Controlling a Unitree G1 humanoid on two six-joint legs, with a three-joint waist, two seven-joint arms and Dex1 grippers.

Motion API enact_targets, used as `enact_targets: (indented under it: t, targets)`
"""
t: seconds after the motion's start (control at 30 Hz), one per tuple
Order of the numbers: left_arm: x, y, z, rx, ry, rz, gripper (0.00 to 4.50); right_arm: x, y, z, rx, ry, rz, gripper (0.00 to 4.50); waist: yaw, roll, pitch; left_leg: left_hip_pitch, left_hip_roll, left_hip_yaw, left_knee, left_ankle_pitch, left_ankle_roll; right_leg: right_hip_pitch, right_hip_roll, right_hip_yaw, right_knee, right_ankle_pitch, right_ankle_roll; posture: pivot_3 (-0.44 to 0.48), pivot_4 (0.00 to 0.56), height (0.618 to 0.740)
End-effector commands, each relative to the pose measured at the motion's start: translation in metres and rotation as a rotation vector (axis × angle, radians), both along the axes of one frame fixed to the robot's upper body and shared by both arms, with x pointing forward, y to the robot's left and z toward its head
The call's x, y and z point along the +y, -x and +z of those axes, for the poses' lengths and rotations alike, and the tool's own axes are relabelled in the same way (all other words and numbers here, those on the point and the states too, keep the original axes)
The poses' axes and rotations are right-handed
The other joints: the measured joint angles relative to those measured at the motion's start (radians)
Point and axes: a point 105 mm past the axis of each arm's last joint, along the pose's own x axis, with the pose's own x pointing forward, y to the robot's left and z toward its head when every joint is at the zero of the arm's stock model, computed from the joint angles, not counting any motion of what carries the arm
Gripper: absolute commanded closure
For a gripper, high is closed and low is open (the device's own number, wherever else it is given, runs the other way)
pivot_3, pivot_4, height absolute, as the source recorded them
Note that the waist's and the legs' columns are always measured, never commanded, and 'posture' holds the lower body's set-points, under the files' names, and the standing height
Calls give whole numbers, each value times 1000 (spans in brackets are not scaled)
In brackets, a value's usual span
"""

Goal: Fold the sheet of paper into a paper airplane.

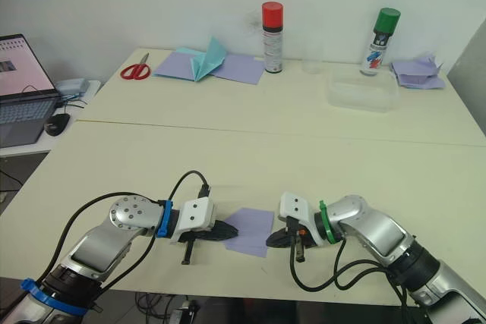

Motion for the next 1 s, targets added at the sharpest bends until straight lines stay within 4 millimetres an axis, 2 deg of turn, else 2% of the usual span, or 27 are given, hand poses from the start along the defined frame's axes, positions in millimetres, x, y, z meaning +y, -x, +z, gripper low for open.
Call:
enact_targets:
  t: [0.03,0.2,0.43,0.57,0.7,0.8,0.83,1.0]
  targets:
    - [18,9,-26,81,-100,51,4500,-4,4,-11,-4,46,5,4492,0,0,-2,0,0,0,0,0,0,0,0,0,0,-1,2,0,150,740]
    - [35,14,-23,111,-79,127,4500,-4,1,-18,-63,55,10,4492,-7,0,-6,1,1,0,-1,0,0,0,1,1,0,-2,3,0,150,740]
    - [50,23,-16,156,-47,194,4500,-14,-6,-20,-44,39,-54,4492,-8,1,-8,2,2,0,-3,0,-1,0,1,0,0,-2,2,0,150,740]
    - [47,20,-30,166,-36,230,4500,-13,-10,-4,6,-30,-110,4492,-2,2,-9,2,1,0,-2,0,0,0,0,1,0,-2,2,0,150,740]
    - [37,17,-37,189,5,256,4500,-17,-23,23,67,-114,-223,4492,7,7,-12,2,0,1,-2,0,0,0,-1,1,-1,-2,2,0,150,740]
    - [34,19,-40,229,33,290,4500,-25,-35,44,185,-193,-368,3903,14,8,-13,2,-1,0,0,0,0,0,-2,1,-1,-1,2,0,150,740]
    - [34,20,-41,240,34,294,4500,-27,-36,46,219,-202,-405,3535,16,9,-14,2,-1,0,0,0,0,0,-2,1,-1,-1,2,0,150,740]
    - [35,26,-46,262,17,282,4500,-30,-31,34,433,-190,-551,1770,23,9,-16,2,-1,0,-1,0,0,-1,-3,0,-2,1,-2,0,150,740]
